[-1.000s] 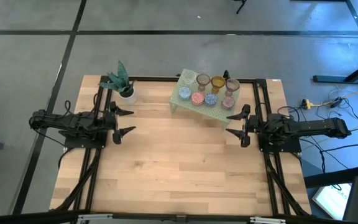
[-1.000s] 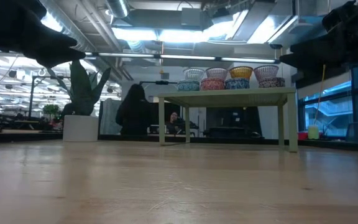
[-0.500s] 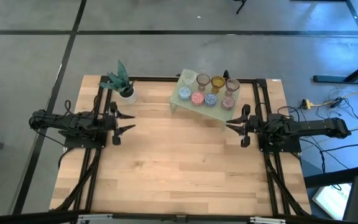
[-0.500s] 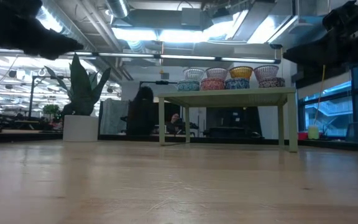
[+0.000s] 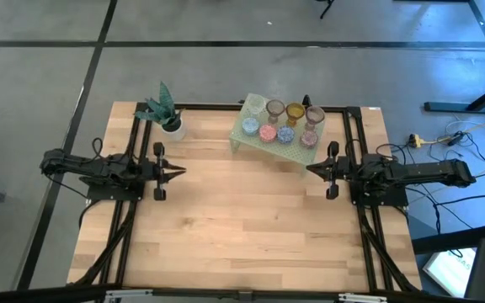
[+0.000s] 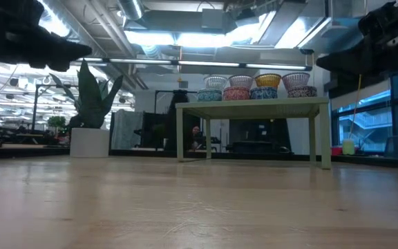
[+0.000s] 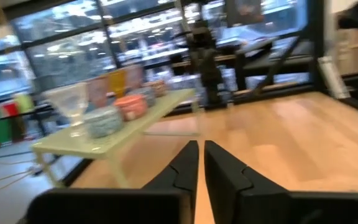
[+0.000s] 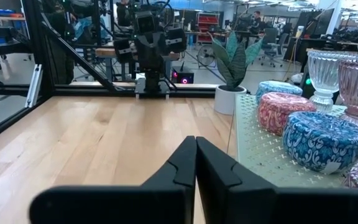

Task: Pick & Place candle stick holders
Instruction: Return to Home Position

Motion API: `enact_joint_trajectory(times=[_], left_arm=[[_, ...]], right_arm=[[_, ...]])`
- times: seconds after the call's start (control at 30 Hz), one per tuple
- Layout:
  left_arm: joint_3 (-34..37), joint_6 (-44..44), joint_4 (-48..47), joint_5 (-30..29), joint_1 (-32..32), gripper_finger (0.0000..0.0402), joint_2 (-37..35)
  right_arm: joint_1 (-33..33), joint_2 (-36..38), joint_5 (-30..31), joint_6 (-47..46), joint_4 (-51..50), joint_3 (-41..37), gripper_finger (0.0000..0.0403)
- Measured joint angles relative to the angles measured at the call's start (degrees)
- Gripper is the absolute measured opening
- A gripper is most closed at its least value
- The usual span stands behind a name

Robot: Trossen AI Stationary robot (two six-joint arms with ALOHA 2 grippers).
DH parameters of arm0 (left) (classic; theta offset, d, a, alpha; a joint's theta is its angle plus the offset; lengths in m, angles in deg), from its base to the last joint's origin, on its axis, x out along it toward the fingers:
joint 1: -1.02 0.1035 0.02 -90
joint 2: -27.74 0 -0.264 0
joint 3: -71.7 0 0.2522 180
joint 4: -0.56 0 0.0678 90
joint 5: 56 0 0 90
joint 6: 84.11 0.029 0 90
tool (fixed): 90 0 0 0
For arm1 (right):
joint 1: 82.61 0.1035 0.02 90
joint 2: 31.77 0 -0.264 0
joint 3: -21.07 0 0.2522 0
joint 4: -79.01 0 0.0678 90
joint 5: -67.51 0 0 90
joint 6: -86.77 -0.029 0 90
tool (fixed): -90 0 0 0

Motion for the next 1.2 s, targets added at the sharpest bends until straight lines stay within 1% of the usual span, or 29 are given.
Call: enact_joint_trajectory(times=[0.07,0.13,0.2,0.3,0.33,0.37,0.5,0.6,0.77,0.9,1.2], left_arm=[[0.0,0.5,0.0,-2.9,0.0,0.0013,-0.2],[0.0,-0.2,-0.1,-3.8,0.0,0.0004,-0.1],[0.0,-0.8,-0.1,-1.9,0.0,0.0002,-0.1],[0.0,-0.8,-0.5,1.9,0.0,0.0003,-0.1],[0.0,-0.8,-0.5,2.4,0.0,0.0003,-0.1],[0.0,-0.8,-0.5,2.6,0.0,0.0002,-0.1],[0.8,-0.4,-0.5,2.3,0.0,0.0002,-0.2],[0.8,-1.8,-0.6,2.3,0.0,0.0003,-0.3],[0.8,-1.4,-0.5,0.6,0.0,0.0002,0.0],[0.8,-1.9,-0.3,-1.2,0.0,0.0009,0.0],[0.8,-2.3,-0.3,-1.1,0.0,0.0013,0.0]], right_arm=[[0.0,0.0,0.0,0.0,-0.5,0.0,0.0009],[0.0,0.0,0.0,0.0,-1.7,0.0,0.0005],[0.0,0.0,-0.1,0.1,-1.8,0.0,0.0005],[0.0,0.0,-0.9,1.6,1.9,-1.8,0.0011],[0.0,0.0,-0.9,1.8,3.1,-2.9,0.0012],[0.0,0.0,-0.9,1.9,2.2,-2.9,0.0012],[0.0,0.0,-0.9,2.0,2.2,-2.9,0.0006],[0.0,0.0,-0.9,3.3,3.6,-2.9,0.0004],[0.0,0.0,-0.7,5.0,1.9,-2.9,0.0024],[0.0,0.0,-0.6,3.0,1.7,-2.9,0.0037],[0.0,0.0,-0.5,3.0,1.7,-2.9,0.0041]])
